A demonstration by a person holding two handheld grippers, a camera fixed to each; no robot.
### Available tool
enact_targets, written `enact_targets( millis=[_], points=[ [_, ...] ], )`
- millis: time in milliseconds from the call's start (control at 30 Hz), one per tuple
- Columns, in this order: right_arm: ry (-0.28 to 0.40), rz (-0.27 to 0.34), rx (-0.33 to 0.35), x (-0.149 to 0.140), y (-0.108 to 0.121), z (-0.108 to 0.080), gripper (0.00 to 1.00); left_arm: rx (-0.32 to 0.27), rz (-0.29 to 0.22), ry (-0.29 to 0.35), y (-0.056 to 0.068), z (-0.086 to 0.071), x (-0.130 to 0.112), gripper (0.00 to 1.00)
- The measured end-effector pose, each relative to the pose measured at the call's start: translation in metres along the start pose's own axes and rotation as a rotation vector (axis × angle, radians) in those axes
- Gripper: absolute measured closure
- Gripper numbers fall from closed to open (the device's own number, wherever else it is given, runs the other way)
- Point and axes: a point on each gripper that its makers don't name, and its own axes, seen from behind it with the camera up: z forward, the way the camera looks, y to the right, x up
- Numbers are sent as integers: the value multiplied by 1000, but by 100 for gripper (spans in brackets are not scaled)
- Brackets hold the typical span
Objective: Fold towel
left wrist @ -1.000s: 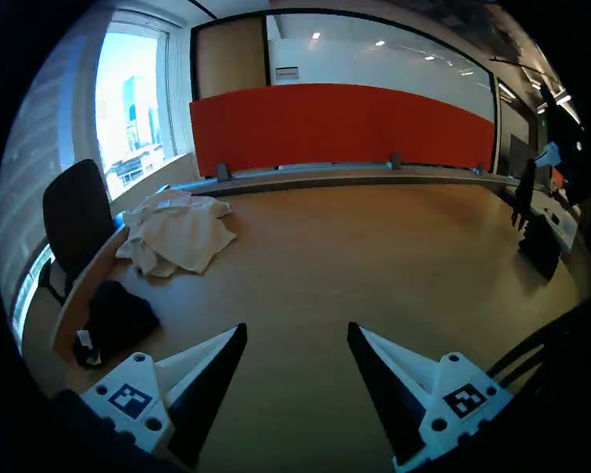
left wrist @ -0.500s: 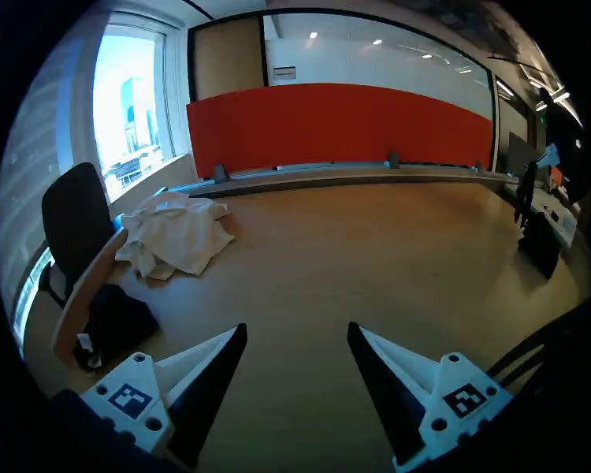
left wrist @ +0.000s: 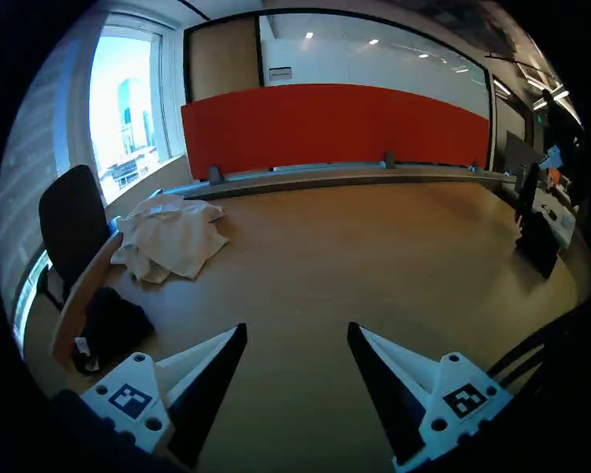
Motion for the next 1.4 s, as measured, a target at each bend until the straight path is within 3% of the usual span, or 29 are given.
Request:
enact_targets(
  millis=[300, 667, 900, 1400],
  points=[
    [-37, 42, -20, -38, 1, -22, 95, -7, 7, 3, 0, -1, 2, 6],
    [-118, 130, -53, -108, 2, -44, 95, -15, 17, 4, 2, -2, 4, 6],
    [-159, 167, -66, -140, 1, -48, 95, -20, 25, 1, 4, -1, 4, 6],
    [-199, 203, -86, -168, 5, -46, 95, -20, 34, -3, 4, -3, 3, 6]
  ],
)
